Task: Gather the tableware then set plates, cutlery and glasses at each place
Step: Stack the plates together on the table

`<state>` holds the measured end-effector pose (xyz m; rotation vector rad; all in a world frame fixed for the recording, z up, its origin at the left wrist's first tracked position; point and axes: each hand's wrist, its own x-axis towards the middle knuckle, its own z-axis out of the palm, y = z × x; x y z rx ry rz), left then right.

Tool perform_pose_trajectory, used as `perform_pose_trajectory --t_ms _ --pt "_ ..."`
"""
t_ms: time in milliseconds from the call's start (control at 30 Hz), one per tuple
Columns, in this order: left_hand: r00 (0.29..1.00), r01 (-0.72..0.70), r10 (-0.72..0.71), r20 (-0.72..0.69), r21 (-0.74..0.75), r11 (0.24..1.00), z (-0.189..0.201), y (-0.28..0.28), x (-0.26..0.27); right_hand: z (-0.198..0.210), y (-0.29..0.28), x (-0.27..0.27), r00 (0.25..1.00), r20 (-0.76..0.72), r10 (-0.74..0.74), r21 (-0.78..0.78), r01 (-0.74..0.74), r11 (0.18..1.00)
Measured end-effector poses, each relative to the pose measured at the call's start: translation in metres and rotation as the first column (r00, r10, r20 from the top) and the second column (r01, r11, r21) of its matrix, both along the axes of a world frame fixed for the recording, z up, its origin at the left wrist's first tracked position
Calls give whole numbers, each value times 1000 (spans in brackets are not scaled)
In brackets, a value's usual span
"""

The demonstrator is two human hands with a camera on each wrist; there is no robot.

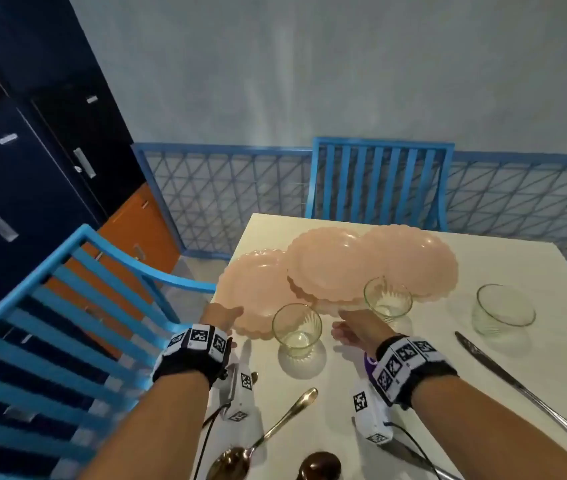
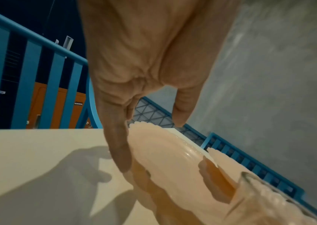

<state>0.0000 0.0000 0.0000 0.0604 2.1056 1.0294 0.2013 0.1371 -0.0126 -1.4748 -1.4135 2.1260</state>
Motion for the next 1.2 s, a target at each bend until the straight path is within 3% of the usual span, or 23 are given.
perform_pose_trajectory --t_ms 267,400,633,900,1100,1200 --pt "996 -59 58 63 7 998 -41 16 -20 -30 29 -24 999 -32 -35 -84 32 996" --pt "997 -81 81 13 -12 997 -72 24 -34 -38 31 -28 995 -57 -87 -88 81 993" --pt "994 -95 93 -55 -31 995 -60 20 -29 -43 34 -35 960 -162 -230 -176 201 964" --pt "982 -163 181 -60 232 959 -43 6 -42 -12 17 -43 919 -292 -264 -261 189 946" --pt "949 -263 312 -44 435 861 -3 -18 -37 27 10 -26 940 -298 -166 -41 161 986" --pt "956 -226 291 -33 550 804 25 -30 -24 54 6 -9 943 -318 -95 67 123 990"
